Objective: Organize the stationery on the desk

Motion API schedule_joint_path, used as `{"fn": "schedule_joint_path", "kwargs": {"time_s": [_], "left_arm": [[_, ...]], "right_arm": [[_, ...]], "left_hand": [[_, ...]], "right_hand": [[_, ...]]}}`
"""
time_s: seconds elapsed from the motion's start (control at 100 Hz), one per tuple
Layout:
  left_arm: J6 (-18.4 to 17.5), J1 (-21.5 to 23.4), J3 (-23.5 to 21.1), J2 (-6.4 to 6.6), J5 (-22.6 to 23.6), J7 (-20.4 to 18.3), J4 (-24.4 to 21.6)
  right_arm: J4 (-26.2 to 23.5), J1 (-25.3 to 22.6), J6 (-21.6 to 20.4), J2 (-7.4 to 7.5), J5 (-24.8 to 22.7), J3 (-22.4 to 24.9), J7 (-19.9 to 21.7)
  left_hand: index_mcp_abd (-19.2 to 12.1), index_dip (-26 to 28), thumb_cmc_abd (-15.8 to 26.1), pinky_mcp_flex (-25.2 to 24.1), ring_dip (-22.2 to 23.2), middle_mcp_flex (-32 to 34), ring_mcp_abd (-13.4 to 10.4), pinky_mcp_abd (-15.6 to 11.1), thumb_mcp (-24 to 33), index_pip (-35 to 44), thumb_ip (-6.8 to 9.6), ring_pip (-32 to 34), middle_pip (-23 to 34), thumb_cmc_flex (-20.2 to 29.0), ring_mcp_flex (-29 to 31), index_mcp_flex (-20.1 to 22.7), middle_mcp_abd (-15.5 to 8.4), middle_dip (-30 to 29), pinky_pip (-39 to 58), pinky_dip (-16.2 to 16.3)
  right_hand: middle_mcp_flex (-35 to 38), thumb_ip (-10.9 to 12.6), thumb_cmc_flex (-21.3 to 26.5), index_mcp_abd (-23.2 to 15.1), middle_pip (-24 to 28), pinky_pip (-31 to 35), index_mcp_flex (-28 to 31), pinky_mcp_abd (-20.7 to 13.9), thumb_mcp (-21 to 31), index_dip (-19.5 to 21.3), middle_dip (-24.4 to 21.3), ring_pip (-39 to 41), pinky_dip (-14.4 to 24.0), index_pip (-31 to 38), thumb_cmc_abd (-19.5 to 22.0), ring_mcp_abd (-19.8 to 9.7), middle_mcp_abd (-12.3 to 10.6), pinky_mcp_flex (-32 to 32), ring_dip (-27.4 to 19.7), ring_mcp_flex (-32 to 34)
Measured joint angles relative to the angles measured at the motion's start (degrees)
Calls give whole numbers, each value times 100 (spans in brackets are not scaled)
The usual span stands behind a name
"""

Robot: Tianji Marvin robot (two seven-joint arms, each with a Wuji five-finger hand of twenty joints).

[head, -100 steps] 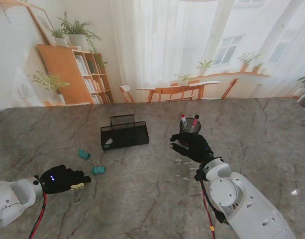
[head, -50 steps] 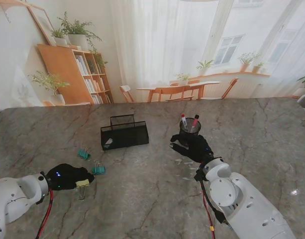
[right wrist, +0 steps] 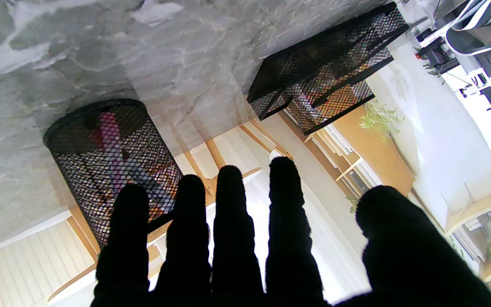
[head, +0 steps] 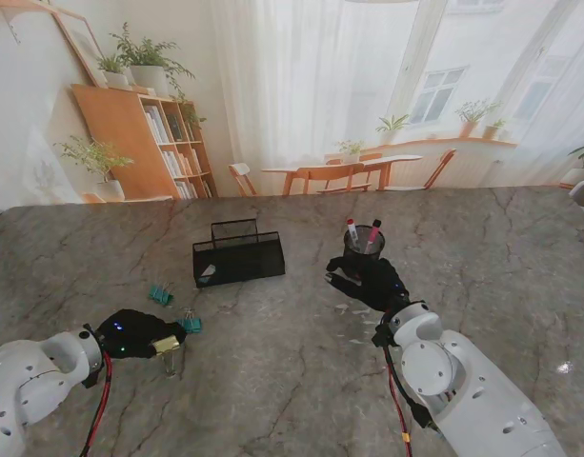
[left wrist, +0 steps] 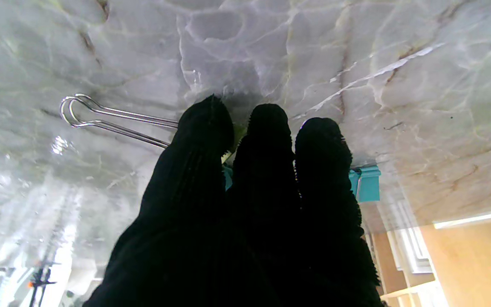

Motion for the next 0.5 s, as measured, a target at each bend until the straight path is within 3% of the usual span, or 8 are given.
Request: {"fn": "schedule_joint_path", "kwargs": {"time_s": [0.26, 0.27, 0.28, 0.3, 0.35, 0.5], "left_arm": [[182, 125, -73, -81, -44, 237, 12], [201, 131, -76, -84, -53, 239, 9], [222, 138, -78, -87, -63, 242, 7], [271, 152, -83, -94, -81, 249, 1], [412, 193, -96, -112, -122, 280, -14], [822, 332, -119, -162, -361, 446, -21]], "right_arm": [[-7, -6, 9, 0, 0, 4, 5], [-7, -6, 10, 0, 0, 4, 5], [-7, -6, 10, 0, 0, 4, 6], [-7, -6, 10, 0, 0, 4, 7], [-8, -7, 11, 0, 0, 4, 10], [-9, -7, 16, 0, 6, 2, 19]], "left_hand": [[11, -199, -19, 68, -44, 166, 8, 4, 14, -8, -4, 0, -58, 2, 99, 84, -74, -197, 4, -79], [12, -199, -19, 68, -44, 166, 9, 4, 14, -8, -10, 0, -59, 2, 99, 84, -91, -197, 4, -80], [14, -199, -19, 68, -44, 166, 8, 4, 23, -8, -174, 0, -59, 2, 99, 84, -116, -197, 4, -80], [36, -199, -19, 69, -44, 167, 9, 4, 57, -8, -267, 0, -59, 2, 99, 90, -172, -197, 4, -81], [66, -199, -19, 69, -39, 173, 8, 4, 57, -8, -270, 1, -59, 2, 99, 90, -298, -197, 4, -81], [125, -206, -19, 73, -36, 461, 49, 14, 55, -8, -271, 93, 69, -16, 116, 91, -249, -150, 60, -82]], "right_hand": [[0, 0, 3, 4, 0, 4, 0, 0, -4, 1, 0, 4, 0, 0, 8, 0, 0, 0, 0, 0], [0, 0, 3, 4, 0, 5, 0, 0, -4, 1, 0, 4, 0, 0, 8, 0, 0, 0, 0, 0], [0, 0, 3, 4, 0, 5, 0, 0, -4, 1, 0, 4, 0, 0, 8, 0, 0, 0, 0, 0], [0, 0, 3, 5, 0, 5, 0, 0, -4, 1, 0, 5, 0, 0, 10, 0, 0, 0, 0, 0], [0, 0, 4, 5, 0, 6, 0, 0, -5, 1, 1, 5, 0, 0, 16, 0, 0, 0, 0, 0], [0, 0, 6, 13, 0, 9, 0, 0, -6, 1, 1, 6, 0, 0, 21, 0, 0, 0, 0, 0]]}}
